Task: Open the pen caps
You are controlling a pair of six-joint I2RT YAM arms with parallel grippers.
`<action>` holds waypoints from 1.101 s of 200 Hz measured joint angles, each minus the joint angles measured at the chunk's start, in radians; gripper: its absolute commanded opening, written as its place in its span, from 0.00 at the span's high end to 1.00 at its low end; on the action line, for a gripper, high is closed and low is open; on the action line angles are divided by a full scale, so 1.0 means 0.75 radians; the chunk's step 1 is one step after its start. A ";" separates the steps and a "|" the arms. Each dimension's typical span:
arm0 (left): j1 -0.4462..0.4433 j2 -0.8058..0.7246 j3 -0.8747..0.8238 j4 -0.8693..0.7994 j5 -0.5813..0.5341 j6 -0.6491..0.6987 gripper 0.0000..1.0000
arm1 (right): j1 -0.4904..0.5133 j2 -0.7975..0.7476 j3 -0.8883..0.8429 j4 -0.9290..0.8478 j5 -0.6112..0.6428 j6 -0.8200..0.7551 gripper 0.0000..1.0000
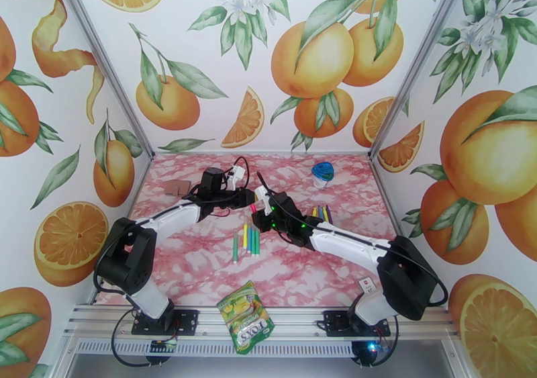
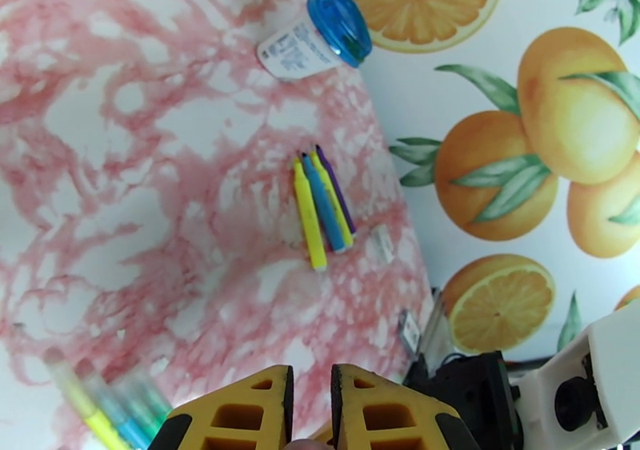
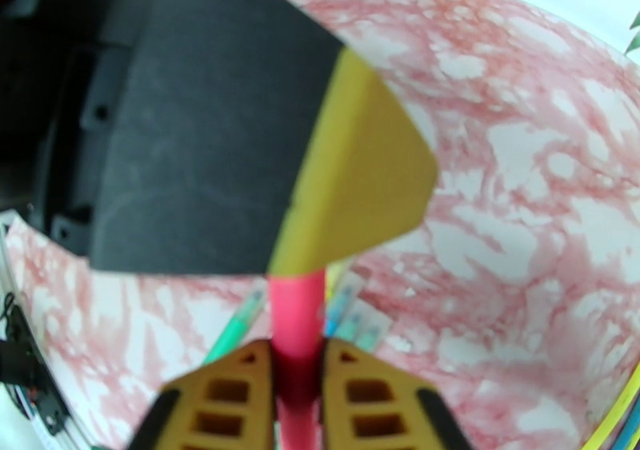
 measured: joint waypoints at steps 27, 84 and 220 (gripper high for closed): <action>-0.004 0.001 0.014 0.000 0.003 0.001 0.95 | 0.000 0.000 0.000 0.003 -0.005 -0.002 0.66; -0.005 0.003 0.034 -0.001 0.030 0.002 0.96 | 0.000 0.030 0.000 0.018 -0.025 -0.001 0.72; -0.007 0.010 0.045 -0.069 -0.009 0.004 1.00 | 0.000 0.053 -0.052 0.090 -0.032 -0.012 0.93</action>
